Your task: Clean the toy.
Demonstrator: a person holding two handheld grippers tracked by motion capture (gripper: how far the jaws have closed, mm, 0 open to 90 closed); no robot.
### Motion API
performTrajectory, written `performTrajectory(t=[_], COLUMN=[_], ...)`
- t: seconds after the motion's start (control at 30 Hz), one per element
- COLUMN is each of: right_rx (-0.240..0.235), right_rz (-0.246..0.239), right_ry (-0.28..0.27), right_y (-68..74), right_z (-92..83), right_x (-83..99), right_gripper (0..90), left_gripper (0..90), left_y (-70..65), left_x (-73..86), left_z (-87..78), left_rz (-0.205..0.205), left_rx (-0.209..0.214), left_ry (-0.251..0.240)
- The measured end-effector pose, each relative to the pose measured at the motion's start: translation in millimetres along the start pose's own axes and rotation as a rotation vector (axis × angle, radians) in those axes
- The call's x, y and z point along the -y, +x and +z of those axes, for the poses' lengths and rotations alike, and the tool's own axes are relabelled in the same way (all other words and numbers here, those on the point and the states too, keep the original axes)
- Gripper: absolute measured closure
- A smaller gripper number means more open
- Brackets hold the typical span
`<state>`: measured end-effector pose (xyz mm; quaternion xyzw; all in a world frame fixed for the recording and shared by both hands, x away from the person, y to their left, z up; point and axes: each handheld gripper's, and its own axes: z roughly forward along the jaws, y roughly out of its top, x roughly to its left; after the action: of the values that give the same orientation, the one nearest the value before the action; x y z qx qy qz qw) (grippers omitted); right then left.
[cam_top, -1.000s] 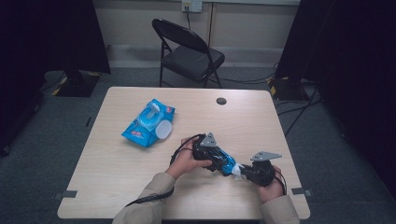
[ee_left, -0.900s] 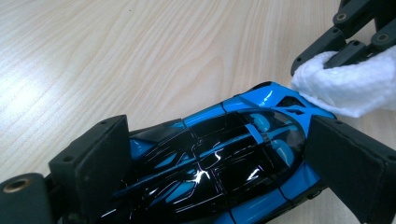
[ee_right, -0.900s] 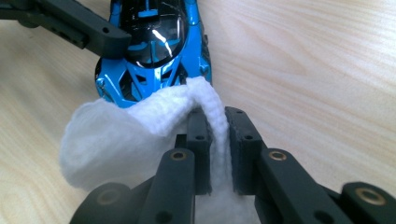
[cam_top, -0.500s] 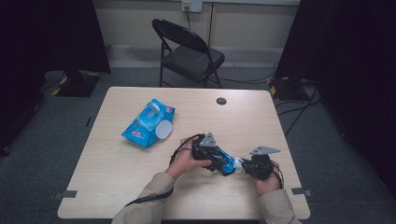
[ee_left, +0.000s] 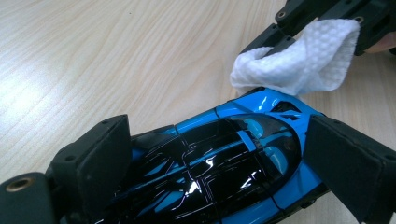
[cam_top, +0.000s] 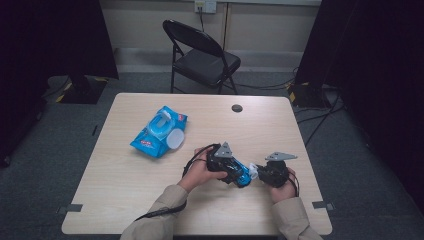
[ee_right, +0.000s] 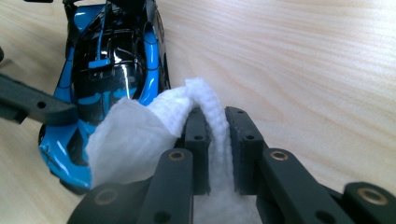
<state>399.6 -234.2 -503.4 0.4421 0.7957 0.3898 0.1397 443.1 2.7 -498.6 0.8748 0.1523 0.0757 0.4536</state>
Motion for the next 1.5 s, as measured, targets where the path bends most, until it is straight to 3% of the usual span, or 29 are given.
performTrajectory(t=[0.67, 1.2, 1.5], right_rx=[0.025, 0.028, -0.020], right_rz=[0.022, 0.040, 0.028], right_ry=[-0.015, -0.073, -0.100], right_y=[-3.4, -11.8, -4.2], right_z=[11.1, -15.9, -37.0], right_x=[-14.6, -20.4, -13.2], right_gripper=[79.3, 81.2, 81.6], left_gripper=[7.9, 8.0, 8.1], left_y=[0.1, -0.1, 0.3], left_x=[-0.9, -0.3, -0.9], left_z=[-0.4, -0.1, -0.3], left_rz=[0.003, 0.002, 0.004], left_rx=[0.003, 0.003, 0.004], left_ry=[0.010, 0.002, 0.007])
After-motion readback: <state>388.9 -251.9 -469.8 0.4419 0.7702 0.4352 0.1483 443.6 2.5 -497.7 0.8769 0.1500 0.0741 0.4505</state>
